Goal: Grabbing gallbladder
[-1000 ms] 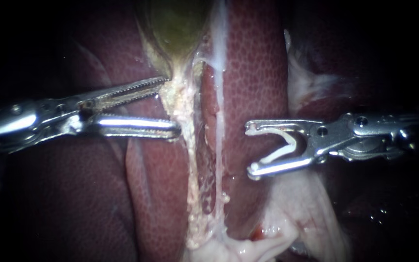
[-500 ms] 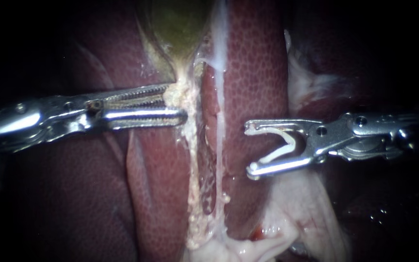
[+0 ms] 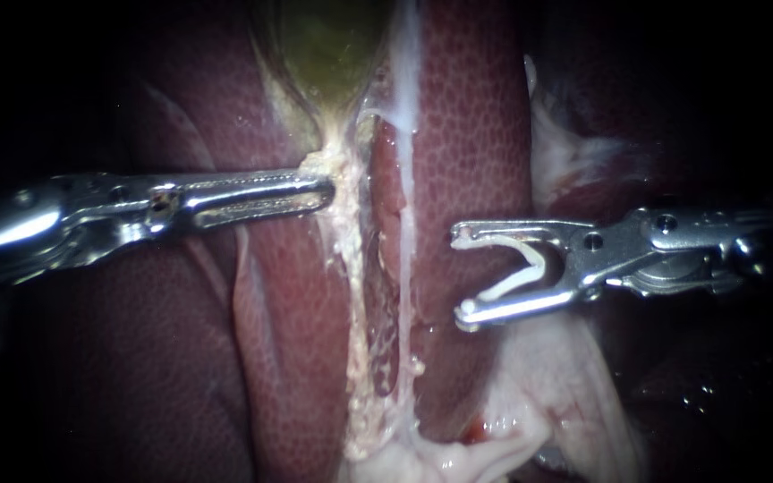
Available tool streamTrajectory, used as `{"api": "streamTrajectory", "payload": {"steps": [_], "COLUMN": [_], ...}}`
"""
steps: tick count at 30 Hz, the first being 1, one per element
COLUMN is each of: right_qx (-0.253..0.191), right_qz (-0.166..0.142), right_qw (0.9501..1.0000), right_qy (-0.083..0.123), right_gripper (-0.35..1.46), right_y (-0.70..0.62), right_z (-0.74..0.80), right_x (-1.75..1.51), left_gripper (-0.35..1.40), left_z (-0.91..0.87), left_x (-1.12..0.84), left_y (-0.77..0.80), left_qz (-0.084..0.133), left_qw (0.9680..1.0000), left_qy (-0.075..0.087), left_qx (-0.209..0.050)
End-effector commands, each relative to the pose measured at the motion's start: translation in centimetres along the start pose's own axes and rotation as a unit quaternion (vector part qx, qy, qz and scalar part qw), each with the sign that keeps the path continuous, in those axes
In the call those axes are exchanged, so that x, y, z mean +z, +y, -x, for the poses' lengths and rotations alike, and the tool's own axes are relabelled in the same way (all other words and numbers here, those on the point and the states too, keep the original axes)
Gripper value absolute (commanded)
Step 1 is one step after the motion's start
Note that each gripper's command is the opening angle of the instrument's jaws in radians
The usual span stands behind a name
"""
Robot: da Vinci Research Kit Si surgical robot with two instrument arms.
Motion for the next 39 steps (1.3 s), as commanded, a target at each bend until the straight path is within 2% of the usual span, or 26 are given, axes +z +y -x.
{"api": "streamTrajectory", "payload": {"steps": [1, 7, 12, 16, 20, 26, 39], "right_qx": [0.0, 0.0, 0.0, 0.0, 0.0, 0.0, 0.0], "right_qz": [0.0, 0.0, 0.0, 0.0, 0.0, 0.0, 0.0], "right_qw": [1.0, 1.0, 1.0, 1.0, 1.0, 1.0, 1.0], "right_qy": [0.0, 0.0, 0.0, 0.0, 0.0, 0.0, 0.0], "right_gripper": [0.58, 0.58, 0.58, 0.58, 0.58, 0.58, 0.58], "right_y": [0.0, 0.0, 0.0, 0.0, 0.0, 0.0, 0.0], "right_z": [0.0, 0.0, 0.0, 0.01, 0.01, 0.01, 0.01], "right_x": [0.0, 0.0, -0.01, -0.01, -0.01, -0.01, -0.01], "left_gripper": [-0.35, -0.35, -0.35, -0.35, -0.35, -0.35, -0.35], "left_z": [0.01, 0.11, 0.3, 0.49, 0.61, 0.65, 0.65], "left_x": [0.0, -0.12, -0.29, -0.46, -0.59, -0.68, -0.69], "left_y": [0.0, 0.02, 0.06, 0.12, 0.16, 0.18, 0.18], "left_qz": [-0.001, -0.005, -0.005, 0.003, 0.008, 0.011, 0.012], "left_qw": [1.0, 0.9999, 0.9999, 0.9997, 0.9995, 0.9994, 0.9993], "left_qy": [0.0, 0.001, 0.002, -0.006, -0.011, -0.013, -0.013], "left_qx": [-0.005, -0.011, -0.017, -0.023, -0.029, -0.031, -0.031]}}
